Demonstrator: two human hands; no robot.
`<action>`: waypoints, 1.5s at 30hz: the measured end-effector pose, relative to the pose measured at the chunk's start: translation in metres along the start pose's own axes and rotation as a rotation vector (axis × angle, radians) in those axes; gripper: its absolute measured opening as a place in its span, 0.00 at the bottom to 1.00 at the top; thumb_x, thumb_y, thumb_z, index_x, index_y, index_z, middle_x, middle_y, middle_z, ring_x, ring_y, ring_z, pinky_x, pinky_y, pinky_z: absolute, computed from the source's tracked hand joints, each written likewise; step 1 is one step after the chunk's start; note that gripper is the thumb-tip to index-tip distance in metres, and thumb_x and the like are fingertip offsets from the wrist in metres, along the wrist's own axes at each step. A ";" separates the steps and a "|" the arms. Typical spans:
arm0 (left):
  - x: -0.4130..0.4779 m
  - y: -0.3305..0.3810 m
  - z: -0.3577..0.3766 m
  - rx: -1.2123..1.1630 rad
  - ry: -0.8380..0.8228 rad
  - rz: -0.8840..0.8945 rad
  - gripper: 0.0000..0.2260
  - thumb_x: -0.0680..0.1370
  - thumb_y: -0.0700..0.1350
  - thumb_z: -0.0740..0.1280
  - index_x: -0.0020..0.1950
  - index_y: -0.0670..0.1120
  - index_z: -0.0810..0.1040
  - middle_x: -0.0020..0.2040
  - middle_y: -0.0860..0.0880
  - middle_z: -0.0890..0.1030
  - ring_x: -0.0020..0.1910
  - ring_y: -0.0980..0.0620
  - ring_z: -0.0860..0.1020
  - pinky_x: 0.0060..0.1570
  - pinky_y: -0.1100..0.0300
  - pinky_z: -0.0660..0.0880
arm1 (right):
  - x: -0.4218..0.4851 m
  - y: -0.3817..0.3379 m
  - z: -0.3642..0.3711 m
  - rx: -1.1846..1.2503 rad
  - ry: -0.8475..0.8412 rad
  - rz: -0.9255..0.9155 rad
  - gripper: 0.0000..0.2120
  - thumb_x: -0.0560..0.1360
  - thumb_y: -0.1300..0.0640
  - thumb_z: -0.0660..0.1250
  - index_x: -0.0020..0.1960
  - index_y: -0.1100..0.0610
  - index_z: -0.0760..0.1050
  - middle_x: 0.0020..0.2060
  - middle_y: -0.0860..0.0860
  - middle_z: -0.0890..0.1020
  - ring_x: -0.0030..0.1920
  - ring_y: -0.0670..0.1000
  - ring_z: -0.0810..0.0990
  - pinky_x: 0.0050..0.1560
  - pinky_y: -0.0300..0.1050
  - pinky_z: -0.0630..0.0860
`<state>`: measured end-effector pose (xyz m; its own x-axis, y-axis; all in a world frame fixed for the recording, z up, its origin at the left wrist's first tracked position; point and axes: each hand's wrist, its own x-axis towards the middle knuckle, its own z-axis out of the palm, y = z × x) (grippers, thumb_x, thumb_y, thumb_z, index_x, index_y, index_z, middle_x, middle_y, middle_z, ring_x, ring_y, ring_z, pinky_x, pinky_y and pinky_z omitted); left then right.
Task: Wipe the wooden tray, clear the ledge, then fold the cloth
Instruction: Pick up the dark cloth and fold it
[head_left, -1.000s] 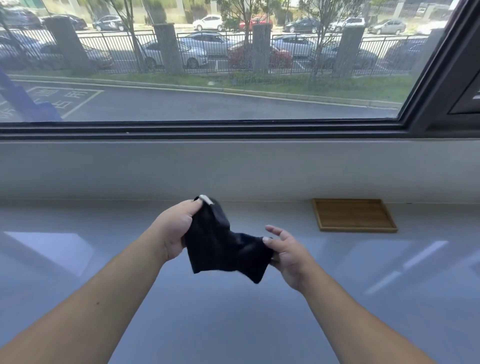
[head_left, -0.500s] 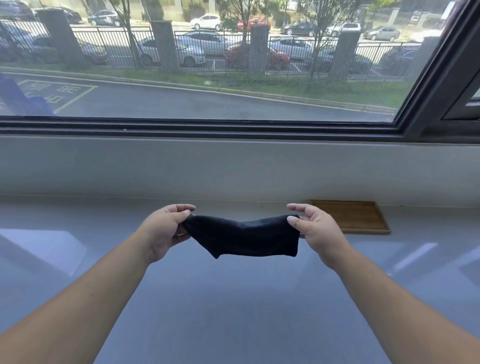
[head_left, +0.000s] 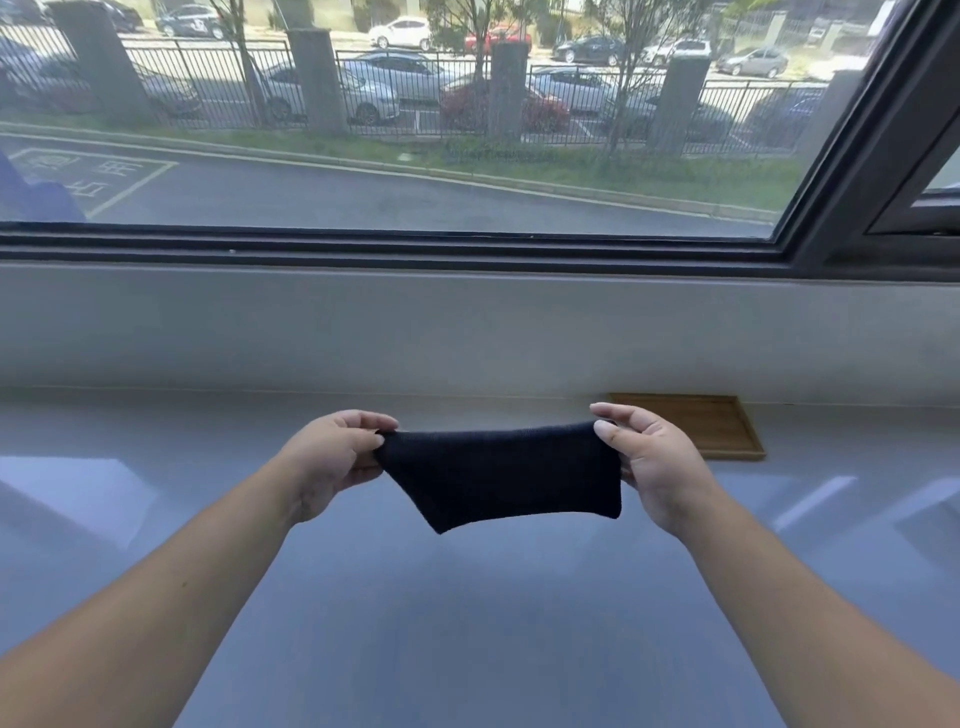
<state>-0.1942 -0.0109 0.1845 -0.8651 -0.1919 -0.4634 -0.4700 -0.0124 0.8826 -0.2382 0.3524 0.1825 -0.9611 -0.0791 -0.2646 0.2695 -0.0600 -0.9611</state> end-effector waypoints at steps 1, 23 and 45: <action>0.001 0.001 0.001 -0.010 -0.002 -0.003 0.13 0.82 0.32 0.61 0.55 0.43 0.84 0.50 0.45 0.88 0.38 0.53 0.85 0.44 0.57 0.79 | -0.001 -0.002 -0.002 0.033 0.000 0.005 0.09 0.81 0.62 0.69 0.58 0.54 0.83 0.42 0.49 0.87 0.40 0.48 0.84 0.42 0.43 0.79; -0.004 0.008 0.023 1.274 -0.045 0.205 0.10 0.73 0.46 0.67 0.48 0.57 0.86 0.42 0.58 0.84 0.42 0.56 0.81 0.37 0.57 0.79 | -0.010 -0.028 -0.019 -0.192 -0.117 -0.031 0.10 0.80 0.65 0.70 0.58 0.54 0.84 0.45 0.53 0.89 0.45 0.50 0.85 0.47 0.45 0.82; -0.008 0.002 0.042 0.533 0.227 0.148 0.11 0.65 0.54 0.66 0.38 0.48 0.79 0.31 0.51 0.83 0.34 0.47 0.84 0.42 0.48 0.83 | -0.008 0.017 0.032 -0.202 -0.030 0.350 0.10 0.83 0.58 0.63 0.57 0.65 0.77 0.39 0.57 0.84 0.33 0.57 0.87 0.35 0.50 0.84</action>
<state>-0.1956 0.0315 0.1871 -0.8964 -0.3602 -0.2581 -0.4215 0.5130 0.7478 -0.2243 0.3201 0.1708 -0.8105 -0.0896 -0.5789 0.5599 0.1720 -0.8105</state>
